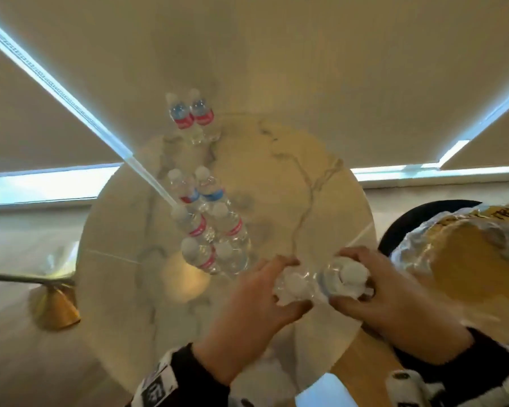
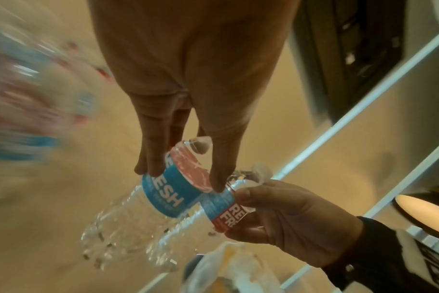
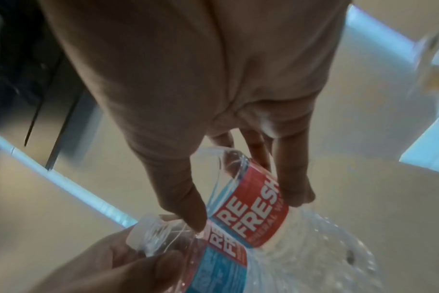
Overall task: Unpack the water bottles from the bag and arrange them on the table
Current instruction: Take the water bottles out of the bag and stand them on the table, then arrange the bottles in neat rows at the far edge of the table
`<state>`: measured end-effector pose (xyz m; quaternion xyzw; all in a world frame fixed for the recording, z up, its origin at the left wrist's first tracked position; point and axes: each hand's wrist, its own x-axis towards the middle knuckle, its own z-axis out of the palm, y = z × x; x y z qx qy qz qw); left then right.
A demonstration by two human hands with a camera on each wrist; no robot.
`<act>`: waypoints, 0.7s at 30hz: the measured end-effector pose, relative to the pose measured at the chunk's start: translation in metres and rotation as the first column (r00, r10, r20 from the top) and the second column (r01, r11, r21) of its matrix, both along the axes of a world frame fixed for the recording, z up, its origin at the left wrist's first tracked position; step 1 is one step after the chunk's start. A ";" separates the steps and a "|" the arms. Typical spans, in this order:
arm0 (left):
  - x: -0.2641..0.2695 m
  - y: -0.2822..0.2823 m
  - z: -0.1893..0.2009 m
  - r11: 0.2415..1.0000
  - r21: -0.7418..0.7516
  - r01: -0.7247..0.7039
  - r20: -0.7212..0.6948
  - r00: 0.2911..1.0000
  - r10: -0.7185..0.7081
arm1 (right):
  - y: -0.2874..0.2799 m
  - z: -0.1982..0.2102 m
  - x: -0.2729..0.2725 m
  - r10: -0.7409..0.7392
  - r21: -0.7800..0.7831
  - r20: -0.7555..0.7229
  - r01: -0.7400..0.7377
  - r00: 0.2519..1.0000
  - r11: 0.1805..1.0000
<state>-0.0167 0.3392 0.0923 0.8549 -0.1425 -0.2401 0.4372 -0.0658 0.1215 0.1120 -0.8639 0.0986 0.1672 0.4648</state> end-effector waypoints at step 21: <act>0.028 0.181 -0.064 0.987 0.059 -0.149 -0.123 0.980 0.155 | 0.155 -0.056 0.041 0.119 -0.020 -0.193 -0.125 0.974 0.992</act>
